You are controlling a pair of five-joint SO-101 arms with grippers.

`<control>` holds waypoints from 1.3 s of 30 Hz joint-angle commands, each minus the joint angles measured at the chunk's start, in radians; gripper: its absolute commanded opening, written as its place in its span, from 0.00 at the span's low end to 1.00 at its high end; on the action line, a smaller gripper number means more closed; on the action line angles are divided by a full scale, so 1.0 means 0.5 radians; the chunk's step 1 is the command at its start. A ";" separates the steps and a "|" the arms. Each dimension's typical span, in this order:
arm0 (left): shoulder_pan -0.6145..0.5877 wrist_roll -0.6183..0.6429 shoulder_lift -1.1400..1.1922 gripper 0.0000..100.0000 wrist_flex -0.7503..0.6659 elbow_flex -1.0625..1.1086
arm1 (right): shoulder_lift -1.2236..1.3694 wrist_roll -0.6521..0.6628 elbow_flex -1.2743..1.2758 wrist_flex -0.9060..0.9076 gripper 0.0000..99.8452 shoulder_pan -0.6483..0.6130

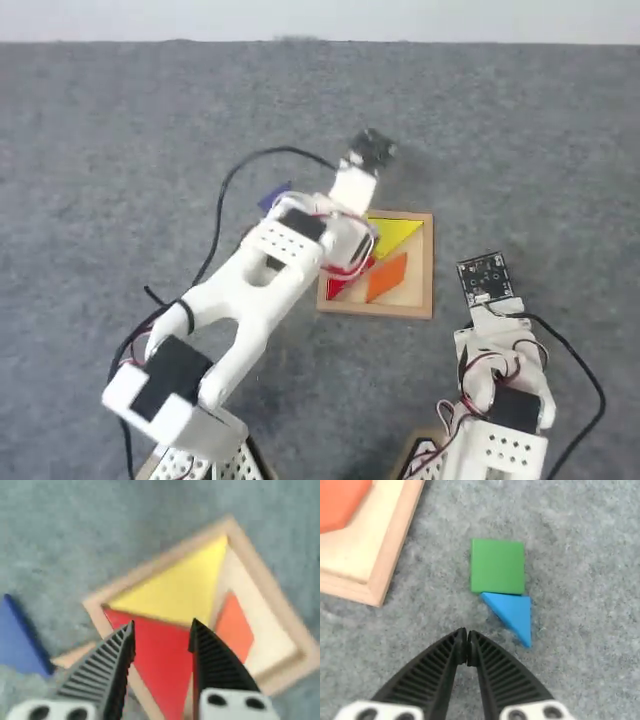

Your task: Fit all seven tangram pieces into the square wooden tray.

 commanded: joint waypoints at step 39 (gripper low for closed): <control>0.273 -0.285 0.301 0.14 0.055 -0.189 | -0.038 0.018 0.034 0.014 0.01 -0.081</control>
